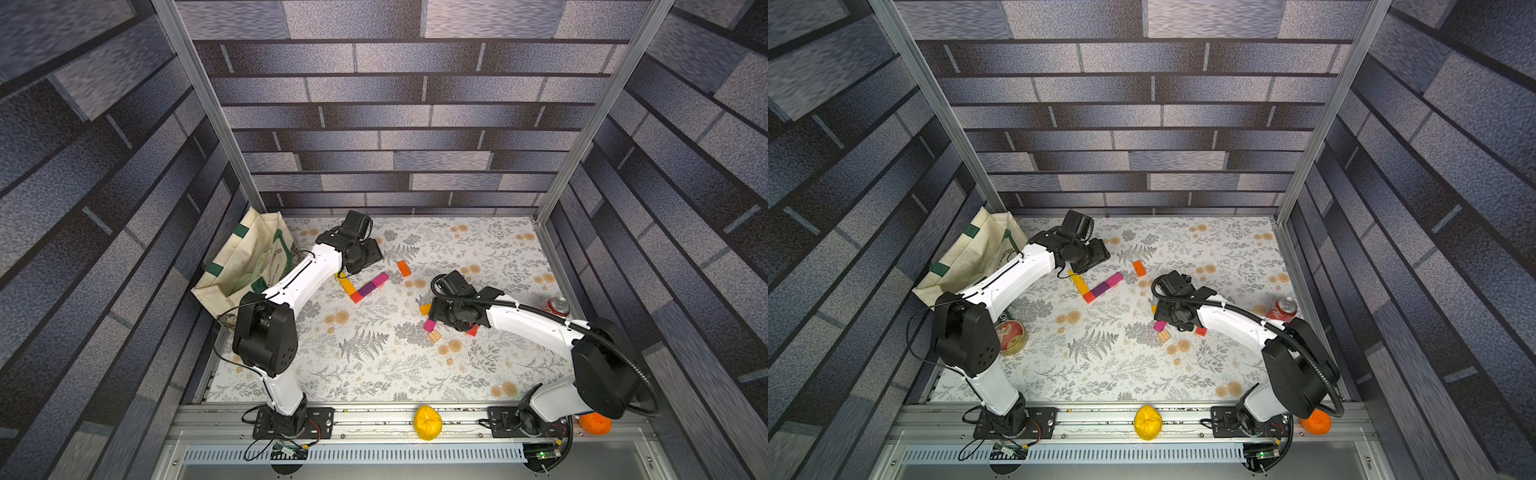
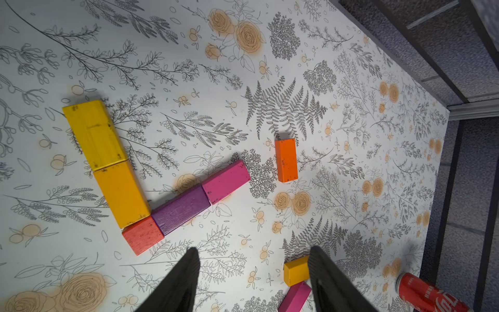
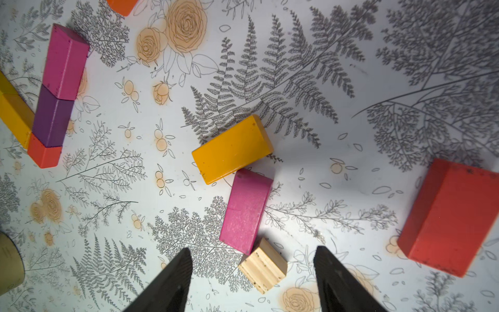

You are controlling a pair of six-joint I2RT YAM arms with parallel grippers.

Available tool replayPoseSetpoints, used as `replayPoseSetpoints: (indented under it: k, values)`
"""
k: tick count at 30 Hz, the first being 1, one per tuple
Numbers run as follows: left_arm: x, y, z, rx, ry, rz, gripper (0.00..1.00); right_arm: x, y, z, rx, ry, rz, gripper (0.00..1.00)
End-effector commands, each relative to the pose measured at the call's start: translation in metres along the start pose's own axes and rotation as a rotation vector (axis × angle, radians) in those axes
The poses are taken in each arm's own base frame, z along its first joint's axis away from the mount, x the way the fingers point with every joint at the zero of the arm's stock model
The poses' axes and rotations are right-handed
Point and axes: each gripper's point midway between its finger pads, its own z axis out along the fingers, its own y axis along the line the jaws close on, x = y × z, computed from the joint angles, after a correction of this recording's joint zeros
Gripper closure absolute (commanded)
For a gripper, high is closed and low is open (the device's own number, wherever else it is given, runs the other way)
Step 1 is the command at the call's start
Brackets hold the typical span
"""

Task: Assemble the letter v with building blocks
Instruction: Pick up the building block from the center of the board.

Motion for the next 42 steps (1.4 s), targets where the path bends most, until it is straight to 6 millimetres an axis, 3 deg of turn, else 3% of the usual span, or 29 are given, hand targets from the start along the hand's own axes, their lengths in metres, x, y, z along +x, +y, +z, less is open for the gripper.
replayPoseSetpoints:
  k: [1,22,32,33,42]
  values:
    - [-0.002,-0.008,-0.014,0.052,-0.020,0.042,0.33,0.006,-0.002,0.004,0.068,0.023,-0.004,0.27]
    - [0.005,-0.004,0.008,0.073,0.049,0.047,0.33,0.007,0.001,0.037,0.149,0.052,-0.020,0.35]
    - [0.009,-0.001,0.015,0.062,0.073,0.047,0.33,0.014,-0.008,0.046,0.192,0.079,-0.027,0.44]
    - [0.009,0.000,0.015,0.059,0.076,0.046,0.33,0.005,0.002,0.043,0.176,0.060,-0.029,0.45]
    - [0.010,0.002,0.019,0.051,0.087,0.045,0.34,0.003,-0.002,0.043,0.210,0.060,-0.057,0.56]
